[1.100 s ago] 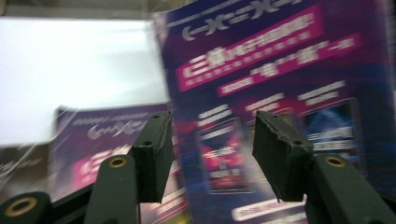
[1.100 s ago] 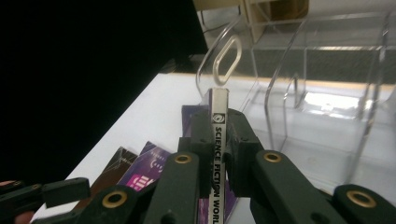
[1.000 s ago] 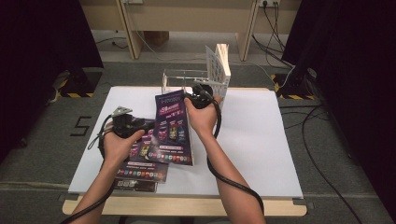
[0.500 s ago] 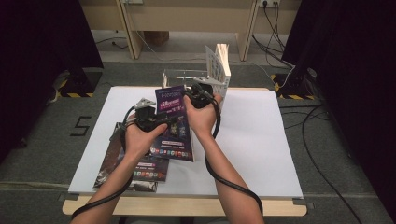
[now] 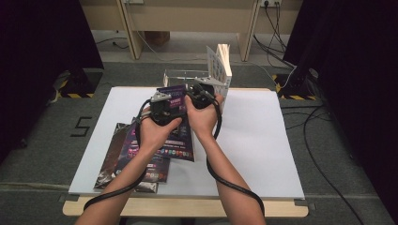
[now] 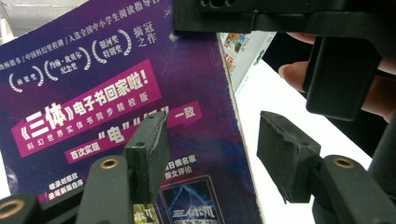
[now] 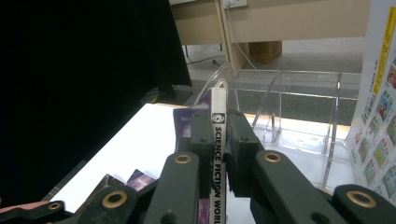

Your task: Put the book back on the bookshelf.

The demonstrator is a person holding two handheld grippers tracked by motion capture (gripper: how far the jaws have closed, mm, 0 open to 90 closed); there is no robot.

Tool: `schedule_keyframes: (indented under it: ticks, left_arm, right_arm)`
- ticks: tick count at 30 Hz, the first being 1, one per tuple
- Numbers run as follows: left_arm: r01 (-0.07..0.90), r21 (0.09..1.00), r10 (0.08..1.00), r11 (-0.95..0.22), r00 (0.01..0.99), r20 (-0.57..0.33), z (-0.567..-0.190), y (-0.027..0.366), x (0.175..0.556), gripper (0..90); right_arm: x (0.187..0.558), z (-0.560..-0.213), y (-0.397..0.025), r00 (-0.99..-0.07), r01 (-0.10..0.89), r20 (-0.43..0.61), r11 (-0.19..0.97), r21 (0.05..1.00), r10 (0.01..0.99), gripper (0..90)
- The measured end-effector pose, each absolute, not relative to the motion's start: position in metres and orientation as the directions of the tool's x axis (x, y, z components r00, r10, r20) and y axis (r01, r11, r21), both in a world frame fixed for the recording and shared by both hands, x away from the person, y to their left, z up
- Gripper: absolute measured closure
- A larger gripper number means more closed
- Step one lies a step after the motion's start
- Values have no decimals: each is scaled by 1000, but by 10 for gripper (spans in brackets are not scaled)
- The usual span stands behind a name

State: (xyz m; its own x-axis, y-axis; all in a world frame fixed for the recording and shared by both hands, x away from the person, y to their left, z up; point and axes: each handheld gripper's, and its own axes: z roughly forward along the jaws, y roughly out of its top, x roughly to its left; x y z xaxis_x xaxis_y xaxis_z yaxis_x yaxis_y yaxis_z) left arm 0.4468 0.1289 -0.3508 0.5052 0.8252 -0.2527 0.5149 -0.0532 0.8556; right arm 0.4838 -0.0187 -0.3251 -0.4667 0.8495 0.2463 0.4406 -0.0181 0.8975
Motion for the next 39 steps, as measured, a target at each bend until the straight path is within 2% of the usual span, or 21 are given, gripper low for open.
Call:
schedule_keyframes:
  ticks: [7,24,33,39]
  left_arm:
    - [518,852,850,-78,482,-215,-352,121,450,426]
    - [561,825,870,-63,436,-231,-353,108,457,429]
    - [560,824,900,-90,400,-173,-355,97,459,428]
    - [547,832,896,-92,410,-171,-349,91,457,455]
  right_arm:
    - [484,-326,-19,-462,441,244,-18,898,852,833]
    - [483,-326,-19,-464,444,236,-6,896,854,832]
    - [483,-326,-22,-453,446,236,-10,895,860,832]
    - [480,-321,-29,-442,430,247,-38,902,863,832]
